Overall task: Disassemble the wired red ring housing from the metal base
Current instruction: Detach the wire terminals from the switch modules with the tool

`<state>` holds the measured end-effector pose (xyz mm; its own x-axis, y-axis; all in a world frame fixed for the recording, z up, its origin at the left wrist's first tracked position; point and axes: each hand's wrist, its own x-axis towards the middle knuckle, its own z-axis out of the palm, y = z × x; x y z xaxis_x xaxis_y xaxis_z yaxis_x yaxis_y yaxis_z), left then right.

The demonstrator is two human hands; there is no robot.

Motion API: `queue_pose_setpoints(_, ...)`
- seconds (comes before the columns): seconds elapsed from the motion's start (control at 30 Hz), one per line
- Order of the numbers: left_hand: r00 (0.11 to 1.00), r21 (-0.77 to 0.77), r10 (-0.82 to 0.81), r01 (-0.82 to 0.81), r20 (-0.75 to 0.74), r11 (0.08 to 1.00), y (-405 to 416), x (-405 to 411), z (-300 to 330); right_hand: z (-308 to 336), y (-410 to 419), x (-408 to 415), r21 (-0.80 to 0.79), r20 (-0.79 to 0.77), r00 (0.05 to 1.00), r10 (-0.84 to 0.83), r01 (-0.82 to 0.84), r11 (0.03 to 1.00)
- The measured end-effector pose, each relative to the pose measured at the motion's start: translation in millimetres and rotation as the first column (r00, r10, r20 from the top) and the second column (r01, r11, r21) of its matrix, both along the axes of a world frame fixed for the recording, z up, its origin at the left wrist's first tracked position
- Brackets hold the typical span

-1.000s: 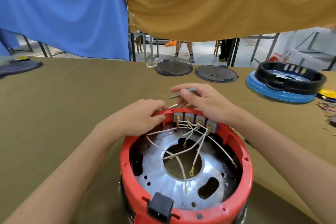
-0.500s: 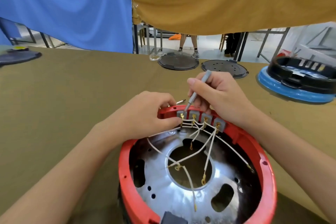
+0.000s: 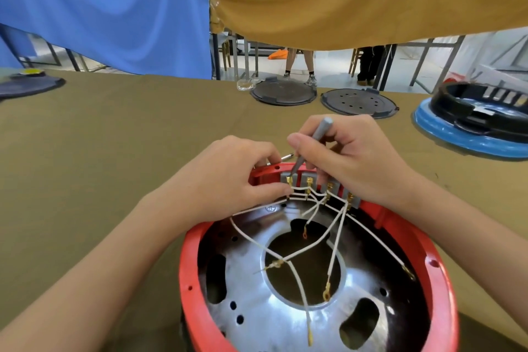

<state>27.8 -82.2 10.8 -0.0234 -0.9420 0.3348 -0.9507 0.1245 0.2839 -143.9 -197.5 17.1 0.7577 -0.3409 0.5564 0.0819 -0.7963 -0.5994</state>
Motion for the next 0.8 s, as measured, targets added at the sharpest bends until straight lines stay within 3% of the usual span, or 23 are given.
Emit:
queue_pose_setpoints(0.1,1.0,0.009,0.005,-0.006,0.004,1.0,0,-1,0,1,-2,1,-0.012,-0.022,1.0,0.016,-0.016,1.0)
queue_pose_setpoints(0.33,0.999,0.024,0.021,-0.021,-0.03,1.0,1,-1,0,2,-15,13,0.26,-0.044,0.999,0.019,-0.007,0.966)
queue_pose_setpoints(0.8,0.998,0.026,0.019,-0.018,-0.065,0.999,0,1,-2,-2,-20,15,0.497,-0.136,0.991,0.004,0.064,0.865)
